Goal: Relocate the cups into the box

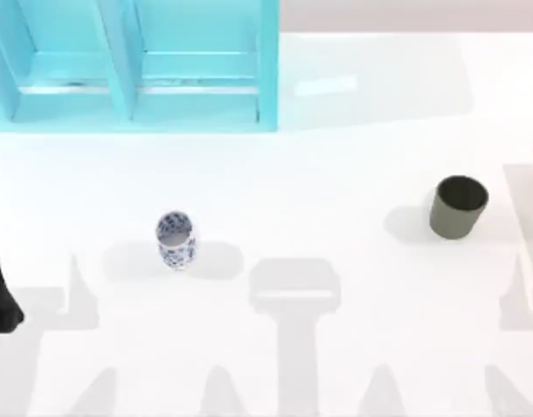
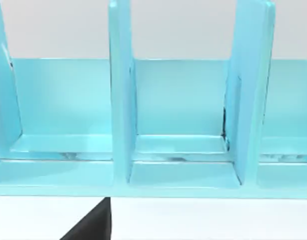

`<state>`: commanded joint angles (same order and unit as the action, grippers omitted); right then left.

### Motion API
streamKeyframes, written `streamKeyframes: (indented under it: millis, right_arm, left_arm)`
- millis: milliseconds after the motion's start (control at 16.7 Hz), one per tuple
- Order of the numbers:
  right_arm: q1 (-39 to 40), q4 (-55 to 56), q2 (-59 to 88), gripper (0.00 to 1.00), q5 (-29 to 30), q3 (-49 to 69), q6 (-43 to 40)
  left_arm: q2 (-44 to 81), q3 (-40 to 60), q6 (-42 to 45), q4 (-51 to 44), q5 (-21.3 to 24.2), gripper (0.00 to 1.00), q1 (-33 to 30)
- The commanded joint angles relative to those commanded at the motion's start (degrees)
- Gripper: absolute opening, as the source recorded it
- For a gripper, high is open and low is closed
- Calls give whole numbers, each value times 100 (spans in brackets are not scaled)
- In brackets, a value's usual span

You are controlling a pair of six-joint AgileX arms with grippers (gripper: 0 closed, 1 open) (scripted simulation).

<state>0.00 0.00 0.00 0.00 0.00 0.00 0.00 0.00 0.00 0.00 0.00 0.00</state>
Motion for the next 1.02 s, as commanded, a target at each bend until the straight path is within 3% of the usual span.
streamKeyframes:
  millis: [240,480,1020]
  right_arm:
    - [58,-73,126,100,0,147,42]
    - [411,-573,980,100,20,1088,331]
    - [1960,-3116,5114,100,297,5520,1820]
  left_arm:
    - [0,0,0,0,0,100,0]
    - [0,0,0,0,0,100,0]
    - [0,0,0,0,0,100,0]
